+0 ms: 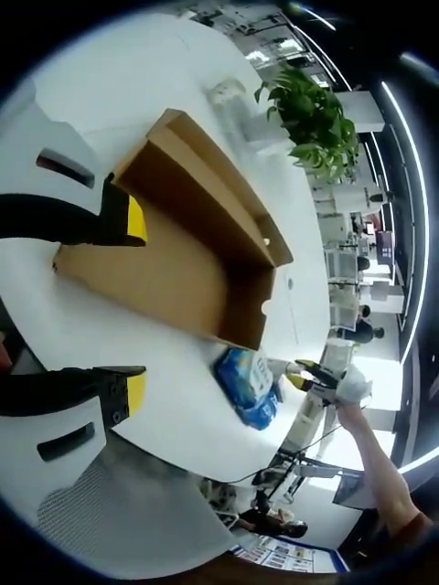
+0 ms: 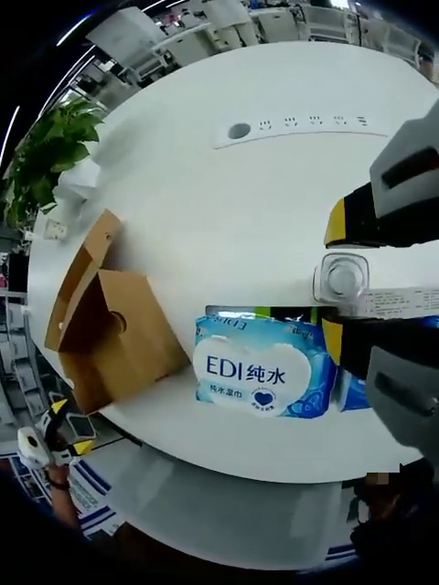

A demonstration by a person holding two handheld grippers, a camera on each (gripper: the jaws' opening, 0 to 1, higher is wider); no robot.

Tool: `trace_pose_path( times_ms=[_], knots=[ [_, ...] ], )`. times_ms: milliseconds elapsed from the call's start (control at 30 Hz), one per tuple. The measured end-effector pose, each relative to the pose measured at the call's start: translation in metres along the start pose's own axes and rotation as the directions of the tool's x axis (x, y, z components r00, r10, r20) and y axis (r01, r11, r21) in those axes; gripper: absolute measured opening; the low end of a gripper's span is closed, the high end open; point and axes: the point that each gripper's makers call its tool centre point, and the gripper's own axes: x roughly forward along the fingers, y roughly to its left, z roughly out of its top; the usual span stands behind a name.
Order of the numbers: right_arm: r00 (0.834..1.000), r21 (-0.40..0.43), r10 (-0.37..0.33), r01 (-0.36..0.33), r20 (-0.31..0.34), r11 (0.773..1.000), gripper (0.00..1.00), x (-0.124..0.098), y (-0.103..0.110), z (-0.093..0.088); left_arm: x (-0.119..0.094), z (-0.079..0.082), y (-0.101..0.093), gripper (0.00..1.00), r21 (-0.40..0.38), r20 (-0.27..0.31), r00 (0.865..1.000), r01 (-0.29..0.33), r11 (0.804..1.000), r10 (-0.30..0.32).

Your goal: Operate the shoe box by opening the lid, removing the specified soft item, and placing it in the target area until the item is outside and the box remains undamaged.

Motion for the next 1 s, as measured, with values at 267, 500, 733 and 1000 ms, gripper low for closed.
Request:
trace_pose_path(
  times_ms=[267, 500, 733, 1000],
  knots=[
    [0.994, 0.148, -0.044, 0.029, 0.103, 0.989, 0.28, -0.02, -0.003, 0.005, -0.002, 0.003, 0.0, 0.53, 0.001, 0.007, 1.0, 0.001, 1.0, -0.001],
    [0.976, 0.283, -0.113, 0.057, 0.185, 0.957, 0.29, -0.038, -0.006, 0.003, -0.002, 0.013, 0.002, 0.53, -0.013, 0.032, 0.999, 0.003, 1.0, -0.002],
    [0.934, 0.443, -0.216, 0.072, 0.283, 0.893, 0.3, -0.064, -0.013, 0.0, -0.001, 0.021, 0.004, 0.53, -0.03, 0.057, 0.998, 0.01, 0.999, -0.009],
    [0.879, 0.584, -0.317, 0.055, 0.356, 0.81, 0.33, -0.082, -0.011, -0.006, -0.003, 0.022, 0.005, 0.54, -0.031, 0.068, 0.998, 0.012, 0.999, -0.01]
  ],
)
